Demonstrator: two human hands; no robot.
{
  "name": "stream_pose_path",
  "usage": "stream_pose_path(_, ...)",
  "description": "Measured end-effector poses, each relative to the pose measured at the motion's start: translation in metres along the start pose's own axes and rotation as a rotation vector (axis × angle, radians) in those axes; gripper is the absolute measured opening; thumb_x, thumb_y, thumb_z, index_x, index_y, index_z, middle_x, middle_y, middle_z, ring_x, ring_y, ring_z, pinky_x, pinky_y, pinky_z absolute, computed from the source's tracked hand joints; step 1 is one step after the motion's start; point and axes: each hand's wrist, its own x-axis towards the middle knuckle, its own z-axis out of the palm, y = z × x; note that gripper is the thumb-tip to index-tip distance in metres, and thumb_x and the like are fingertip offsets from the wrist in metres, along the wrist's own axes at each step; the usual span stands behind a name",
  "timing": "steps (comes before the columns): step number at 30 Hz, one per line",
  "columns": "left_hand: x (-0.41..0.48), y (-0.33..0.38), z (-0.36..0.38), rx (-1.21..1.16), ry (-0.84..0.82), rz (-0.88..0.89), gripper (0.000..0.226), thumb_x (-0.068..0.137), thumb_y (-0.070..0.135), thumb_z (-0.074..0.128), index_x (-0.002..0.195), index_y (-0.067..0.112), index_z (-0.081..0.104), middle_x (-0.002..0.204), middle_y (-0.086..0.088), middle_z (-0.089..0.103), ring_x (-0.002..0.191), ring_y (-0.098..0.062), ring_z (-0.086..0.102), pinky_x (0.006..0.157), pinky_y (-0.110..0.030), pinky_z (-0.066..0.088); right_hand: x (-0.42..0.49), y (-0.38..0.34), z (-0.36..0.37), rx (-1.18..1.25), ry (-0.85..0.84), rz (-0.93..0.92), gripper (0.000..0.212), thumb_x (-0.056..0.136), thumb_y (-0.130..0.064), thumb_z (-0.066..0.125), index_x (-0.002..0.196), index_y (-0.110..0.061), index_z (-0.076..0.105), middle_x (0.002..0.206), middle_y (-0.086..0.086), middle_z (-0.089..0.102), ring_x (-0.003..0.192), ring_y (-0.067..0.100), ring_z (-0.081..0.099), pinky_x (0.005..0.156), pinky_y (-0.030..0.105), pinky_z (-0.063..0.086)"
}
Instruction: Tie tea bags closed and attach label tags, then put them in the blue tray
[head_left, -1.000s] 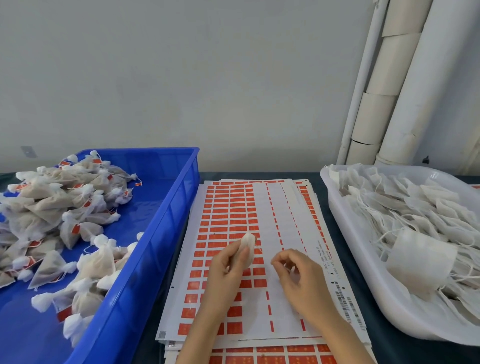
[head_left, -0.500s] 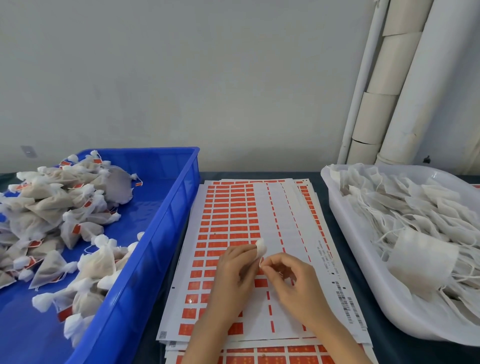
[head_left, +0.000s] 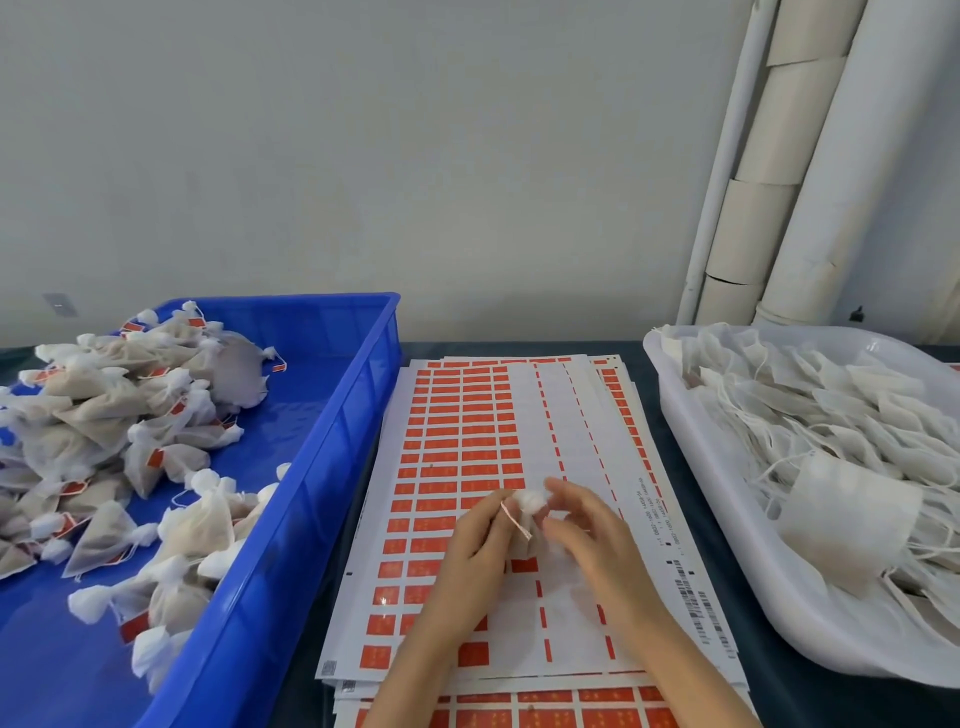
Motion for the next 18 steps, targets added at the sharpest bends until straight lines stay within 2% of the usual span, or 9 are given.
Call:
stream_pose_path(3, 0.001, 0.0019, 0.0006, -0.026, -0.028, 0.003, 0.024, 0.099, 0.026, 0.044, 0.099, 0.035, 0.067, 0.093, 0.015, 0.068, 0.09, -0.002, 0.062, 0.076, -0.012, 0.048, -0.0004, 0.0011, 0.0023, -0.074, 0.008, -0.035, 0.018, 0.087, -0.02, 0.068, 0.101, -0.031, 0.068, 0.093, -0.017, 0.07, 0.09, 0.003, 0.063, 0.079, 0.015, 0.051)
stream_pose_path(7, 0.0024, -0.0012, 0.0007, -0.069, -0.001, -0.045, 0.012, 0.095, 0.021, 0.054, 0.103, 0.019, 0.063, 0.089, 0.012, 0.071, 0.084, -0.004, 0.066, 0.068, -0.013, 0.051, 0.0004, 0.0027, -0.0018, 0.072, 0.113, -0.001, 0.016, 0.082, -0.016, 0.074, 0.093, -0.026, 0.072, 0.09, -0.014, 0.073, 0.088, 0.001, 0.066, 0.072, 0.012, 0.052)
stream_pose_path(9, 0.0036, -0.0015, 0.0005, -0.129, 0.004, -0.111, 0.014, 0.093, 0.022, 0.058, 0.102, 0.013, 0.062, 0.088, 0.004, 0.073, 0.083, -0.013, 0.07, 0.067, -0.017, 0.053, 0.0002, 0.0038, -0.0021, 0.113, 0.142, 0.008, 0.018, 0.081, -0.014, 0.074, 0.094, -0.026, 0.073, 0.09, -0.014, 0.073, 0.087, 0.0, 0.067, 0.069, 0.01, 0.05)
stream_pose_path(12, 0.0043, -0.0006, -0.0004, -0.169, 0.031, -0.191, 0.026, 0.086, 0.034, 0.06, 0.099, 0.013, 0.064, 0.088, -0.002, 0.073, 0.084, -0.018, 0.069, 0.071, -0.022, 0.055, 0.0005, 0.0034, -0.0019, 0.131, 0.186, -0.034, 0.021, 0.082, -0.009, 0.072, 0.094, -0.025, 0.07, 0.083, -0.01, 0.074, 0.078, 0.004, 0.068, 0.066, 0.008, 0.049)
stream_pose_path(15, 0.0045, -0.0024, -0.0014, -0.268, 0.036, -0.253, 0.024, 0.091, 0.03, 0.058, 0.1, 0.01, 0.067, 0.093, -0.011, 0.072, 0.091, -0.03, 0.068, 0.085, -0.038, 0.055, -0.0001, 0.0028, -0.0012, 0.007, 0.218, -0.155, 0.02, 0.084, -0.006, 0.07, 0.089, -0.022, 0.06, 0.076, -0.005, 0.071, 0.07, 0.01, 0.068, 0.066, 0.016, 0.053)
stream_pose_path(18, 0.0053, -0.0027, -0.0021, -0.339, 0.056, -0.308, 0.022, 0.09, 0.028, 0.059, 0.096, 0.01, 0.071, 0.093, -0.012, 0.071, 0.09, -0.029, 0.067, 0.085, -0.039, 0.053, -0.0025, 0.0045, 0.0036, -0.283, 0.232, -0.384, 0.021, 0.083, -0.001, 0.07, 0.08, -0.021, 0.063, 0.072, -0.012, 0.065, 0.074, 0.007, 0.064, 0.066, 0.02, 0.054)
